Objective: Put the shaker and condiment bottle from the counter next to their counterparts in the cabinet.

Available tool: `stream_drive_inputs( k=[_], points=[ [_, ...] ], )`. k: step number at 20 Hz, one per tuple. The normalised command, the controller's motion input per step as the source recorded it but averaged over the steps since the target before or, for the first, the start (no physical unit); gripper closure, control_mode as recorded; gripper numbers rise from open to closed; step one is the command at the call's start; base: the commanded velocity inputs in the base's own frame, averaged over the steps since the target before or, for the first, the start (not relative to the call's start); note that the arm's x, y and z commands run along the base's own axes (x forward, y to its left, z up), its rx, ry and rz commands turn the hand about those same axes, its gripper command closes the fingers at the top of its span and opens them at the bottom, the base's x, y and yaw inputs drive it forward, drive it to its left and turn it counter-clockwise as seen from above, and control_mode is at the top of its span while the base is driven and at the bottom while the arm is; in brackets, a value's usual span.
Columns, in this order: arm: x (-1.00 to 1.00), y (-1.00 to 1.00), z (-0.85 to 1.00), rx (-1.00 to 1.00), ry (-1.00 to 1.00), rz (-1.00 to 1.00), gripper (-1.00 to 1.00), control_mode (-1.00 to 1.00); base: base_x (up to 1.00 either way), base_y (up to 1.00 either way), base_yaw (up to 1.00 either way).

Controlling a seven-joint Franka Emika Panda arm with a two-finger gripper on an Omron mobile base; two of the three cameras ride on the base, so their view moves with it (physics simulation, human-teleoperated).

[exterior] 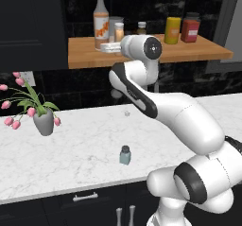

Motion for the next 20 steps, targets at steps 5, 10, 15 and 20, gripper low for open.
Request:
stream_drive_inputs(
  k=[5, 10, 15, 20],
  points=[
    [0.39, 0.1, -0.08, 0.0, 0.0, -0.01, 1.0, -1.0, 0.0, 0.0, 0.0],
    [0.43, 0.0, 0.0, 0.03, 0.0, -0.02, 1.0, -1.0, 0.0, 0.0, 0.0],
    [0.21, 0.01, -0.06, 0.01, -0.01, -0.01, 1.0, -1.0, 0.0, 0.0, 0.0],
    [0.11, 0.03, -0.13, 0.0, -0.04, -0.02, 1.0, -1.0, 0.0, 0.0, 0.0]
  ],
)
